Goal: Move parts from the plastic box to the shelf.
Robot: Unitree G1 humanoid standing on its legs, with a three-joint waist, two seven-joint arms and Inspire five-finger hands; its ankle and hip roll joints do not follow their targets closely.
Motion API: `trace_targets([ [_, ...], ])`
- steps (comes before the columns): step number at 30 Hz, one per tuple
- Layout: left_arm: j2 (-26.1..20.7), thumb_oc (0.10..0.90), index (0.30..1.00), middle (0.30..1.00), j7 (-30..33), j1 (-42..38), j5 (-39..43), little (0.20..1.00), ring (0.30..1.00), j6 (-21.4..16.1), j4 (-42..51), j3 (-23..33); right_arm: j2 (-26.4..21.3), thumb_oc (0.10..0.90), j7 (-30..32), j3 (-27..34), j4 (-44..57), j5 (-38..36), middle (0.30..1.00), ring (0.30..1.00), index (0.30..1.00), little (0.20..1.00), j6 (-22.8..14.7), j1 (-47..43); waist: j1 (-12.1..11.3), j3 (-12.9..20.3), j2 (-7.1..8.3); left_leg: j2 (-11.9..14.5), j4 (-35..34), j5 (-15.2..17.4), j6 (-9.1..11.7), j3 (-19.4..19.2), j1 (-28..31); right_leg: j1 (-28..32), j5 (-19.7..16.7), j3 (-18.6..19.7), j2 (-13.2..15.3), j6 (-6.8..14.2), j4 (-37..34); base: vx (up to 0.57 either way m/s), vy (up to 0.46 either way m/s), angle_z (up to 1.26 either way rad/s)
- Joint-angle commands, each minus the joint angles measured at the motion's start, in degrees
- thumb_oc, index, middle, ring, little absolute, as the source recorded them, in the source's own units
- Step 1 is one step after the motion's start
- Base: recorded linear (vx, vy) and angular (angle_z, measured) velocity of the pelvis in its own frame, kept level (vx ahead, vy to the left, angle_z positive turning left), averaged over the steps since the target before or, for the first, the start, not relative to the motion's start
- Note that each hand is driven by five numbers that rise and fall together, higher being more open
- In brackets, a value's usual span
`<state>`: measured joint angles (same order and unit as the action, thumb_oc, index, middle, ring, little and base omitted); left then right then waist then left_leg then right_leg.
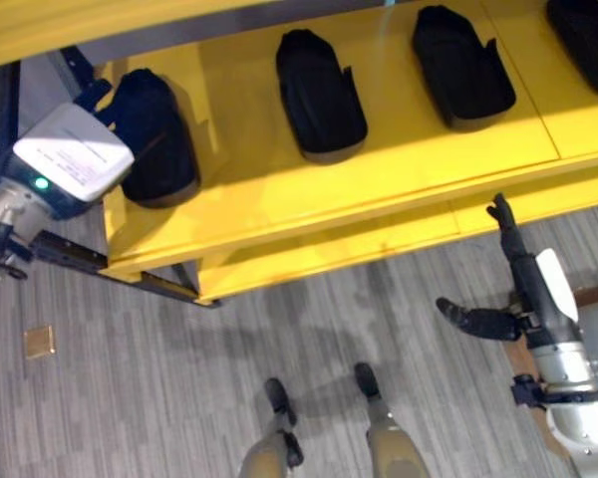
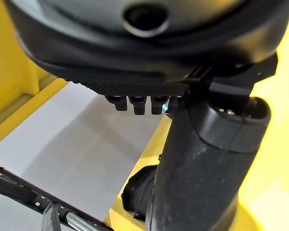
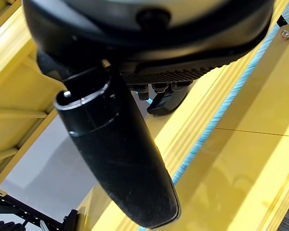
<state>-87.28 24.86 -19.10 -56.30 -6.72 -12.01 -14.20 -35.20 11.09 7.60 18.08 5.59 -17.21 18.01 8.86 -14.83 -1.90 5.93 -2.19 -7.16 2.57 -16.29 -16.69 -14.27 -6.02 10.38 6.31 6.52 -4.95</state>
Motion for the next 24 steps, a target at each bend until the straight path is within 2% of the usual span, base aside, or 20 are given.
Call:
trace_targets([
  [1, -3.02, 0.900, 1.000, 1.000, 4.28, -0.50, 5.57, 1.000, 1.000, 3.63, -2.17, 9.62, -0.25, 0.900, 2.87, 4.80, 3.45, -0.15, 1.000, 1.000, 1.000, 1.000, -3.93, 0.15, 0.57, 9.16, -0.84, 1.60, 13.14, 12.29, 1.81, 0.22, 0.08, 8.03, 9.38, -3.51, 3.48, 3.10, -0.05, -0.09, -0.052, 0.03],
  [2, -1.56, 0.900, 1.000, 1.000, 4.10, 5.60, 6.07, 1.000, 1.000, 3.72, 0.03, 16.31, -0.19, 0.900, 2.78, 5.36, 3.50, -0.17, 1.000, 1.000, 1.000, 1.000, -3.66, 0.34, 0.60, 8.97, -0.73, 1.86, 13.14, 10.81, 1.52, -0.36, -0.41, 7.61, 8.61, -3.50, 3.25, 2.76, -0.05, -0.01, -0.031, 0.01],
  [3, -0.56, 0.900, 1.000, 1.000, 4.28, 9.16, 6.18, 1.000, 1.000, 3.80, 1.44, 20.11, -0.27, 0.900, 2.73, 5.32, 3.50, -0.18, 1.000, 1.000, 1.000, 1.000, -3.43, 0.26, 0.66, 9.25, -0.84, 1.68, 13.09, 12.21, 1.82, 0.32, 0.18, 8.19, 9.50, -3.44, 3.30, 2.83, -0.05, -0.01, -0.032, 0.03],
  [4, 1.24, 0.900, 1.000, 1.000, 4.19, 13.78, 6.27, 1.000, 1.000, 3.81, 3.37, 24.96, -0.17, 0.900, 2.58, 5.59, 3.62, -0.15, 1.000, 1.000, 1.000, 1.000, -3.01, 0.30, 0.65, 9.25, -0.80, 1.79, 13.00, 12.03, 1.85, 0.40, 0.25, 8.26, 9.49, -3.38, 3.22, 2.70, -0.05, 0.08, 0.003, 0.01],
  [5, 1.24, 0.900, 1.000, 1.000, 4.19, 13.78, 6.27, 1.000, 1.000, 3.81, 3.37, 24.96, -0.17, 0.900, 2.58, 5.59, 3.62, -0.15, 1.000, 1.000, 1.000, 1.000, -3.01, 0.30, 0.65, 9.25, -0.80, 1.79, 13.00, 12.03, 1.85, 0.40, 0.25, 8.26, 9.49, -3.38, 3.22, 2.70, -0.05, 0.00, -0.028, 0.03],
  [6, 6.60, 0.900, 1.000, 1.000, 4.21, 21.92, 8.89, 1.000, 1.000, 3.29, 6.89, 33.60, -0.22, 0.900, 2.42, 5.18, 3.53, -0.26, 1.000, 1.000, 1.000, 1.000, -2.40, -0.07, 1.60, 9.21, -0.49, 1.86, 12.98, 12.10, 1.90, 0.60, 0.52, 8.68, 9.79, -3.48, 3.13, 2.47, -0.05, -0.09, -0.049, 0.08],
  [7, 9.15, 0.900, 1.000, 1.000, 4.08, 22.76, 10.00, 1.000, 1.000, 3.02, 8.14, 34.44, 0.02, 0.900, 2.27, 4.99, 3.55, -0.29, 1.000, 1.000, 1.000, 1.000, -1.99, -0.25, 1.99, 8.93, -0.03, 2.05, 13.01, 10.60, 1.65, 0.02, 0.01, 8.35, 9.06, -3.56, 2.94, 2.13, -0.05, -0.09, -0.060, 0.08],
  [8, 11.95, 0.900, 1.000, 1.000, 4.05, 24.08, 11.08, 1.000, 1.000, 2.56, 9.75, 35.62, 0.23, 0.900, 2.10, 4.96, 3.54, -0.46, 1.000, 1.000, 1.000, 1.000, -1.66, -0.35, 2.21, 8.95, 0.21, 2.07, 13.04, 10.61, 1.63, 0.22, 0.04, 8.55, 9.23, -3.53, 2.89, 1.97, -0.05, -0.01, -0.024, 0.08],
  [9, 12.00, 0.900, 1.000, 1.000, 4.01, 24.46, 11.09, 1.000, 1.000, 2.54, 9.89, 35.99, 0.21, 0.900, 2.09, 4.90, 3.50, -0.46, 1.000, 1.000, 1.000, 1.000, -1.63, -0.42, 2.15, 9.23, 0.07, 1.89, 12.91, 11.88, 1.94, 0.88, 0.55, 8.96, 9.96, -3.49, 2.99, 2.13, -0.05, 0.00, -0.030, 0.07],
  [10, 17.43, 0.900, 1.000, 1.000, 3.64, 25.48, 13.46, 1.000, 1.000, 1.56, 12.64, 36.27, 0.95, 0.900, 1.78, 5.00, 3.46, -0.74, 1.000, 1.000, 1.000, 1.000, -1.06, -0.51, 2.26, 9.05, 0.80, 2.19, 12.95, 10.52, 1.65, 0.51, 0.13, 8.79, 9.36, -3.51, 2.76, 1.72, -0.05, 0.00, -0.030, 0.08],
  [11, 20.77, 0.900, 1.000, 1.000, 3.03, 26.39, 15.45, 1.000, 1.000, 0.74, 13.89, 36.25, 1.32, 0.900, 1.59, 5.02, 3.36, -0.88, 1.000, 1.000, 1.000, 1.000, -0.56, -0.73, 2.28, 9.09, 1.09, 2.26, 12.92, 10.48, 1.68, 0.51, 0.28, 9.00, 9.48, -3.55, 2.63, 1.56, -0.05, -0.08, -0.050, 0.09],
  [12, 20.95, 0.900, 1.000, 1.000, 2.91, 26.63, 15.48, 1.000, 1.000, 0.75, 14.10, 36.49, 1.19, 0.900, 1.57, 5.03, 3.39, -0.91, 1.000, 1.000, 1.000, 1.000, -0.52, -0.72, 2.32, 9.06, 0.99, 2.27, 12.90, 10.49, 1.68, 0.50, 0.35, 9.05, 9.49, -3.54, 2.61, 1.56, -0.05, 0.00, 0.000, 0.00],
  [13, 27.08, 0.900, 1.000, 1.000, 1.65, 28.13, 18.66, 1.000, 1.000, -0.09, 17.72, 36.17, 1.93, 0.900, 1.22, 5.23, 3.36, -1.03, 1.000, 1.000, 1.000, 1.000, 0.50, -0.96, 2.17, 9.13, 1.45, 2.41, 12.76, 10.49, 1.61, 0.69, 0.73, 9.39, 9.60, -3.56, 2.46, 1.21, -0.05, 0.00, 0.000, 0.00],
  [16, 35.40, 0.900, 1.000, 1.000, -0.49, 30.06, 23.87, 1.000, 1.000, -1.58, 22.27, 34.84, 2.66, 0.900, 0.66, 5.64, 3.12, -1.10, 1.000, 1.000, 1.000, 1.000, 2.16, -1.56, 2.19, 9.10, 2.07, 2.58, 12.52, 10.42, 1.50, 0.83, 1.17, 9.96, 9.87, -3.55, 2.22, 0.67, -0.05, 0.00, -0.012, -0.01],
  [19, 39.74, 0.900, 1.000, 1.000, -1.47, 31.77, 26.15, 1.000, 1.000, -2.08, 24.31, 33.78, 3.04, 0.900, 0.19, 5.96, 2.83, -1.47, 1.000, 1.000, 1.000, 1.000, 3.22, -2.00, 2.08, 8.99, 2.54, 2.92, 12.62, 10.49, 1.42, 0.77, 1.42, 10.27, 9.94, -3.45, 1.93, 0.27, -0.05, 0.00, 0.000, 0.00],
  [24, 43.65, 0.900, 1.000, 1.000, -1.43, 32.53, 27.22, 1.000, 1.000, -1.88, 25.60, 31.49, 3.16, 0.900, 0.19, 5.68, 2.81, -1.40, 1.000, 1.000, 1.000, 1.000, 3.27, -2.22, 1.93, 8.76, 3.19, 3.35, 12.56, 10.33, 1.39, 0.81, 1.69, 10.62, 10.19, -3.54, 1.55, -0.05, -0.05, 0.00, 0.000, 0.00],
])
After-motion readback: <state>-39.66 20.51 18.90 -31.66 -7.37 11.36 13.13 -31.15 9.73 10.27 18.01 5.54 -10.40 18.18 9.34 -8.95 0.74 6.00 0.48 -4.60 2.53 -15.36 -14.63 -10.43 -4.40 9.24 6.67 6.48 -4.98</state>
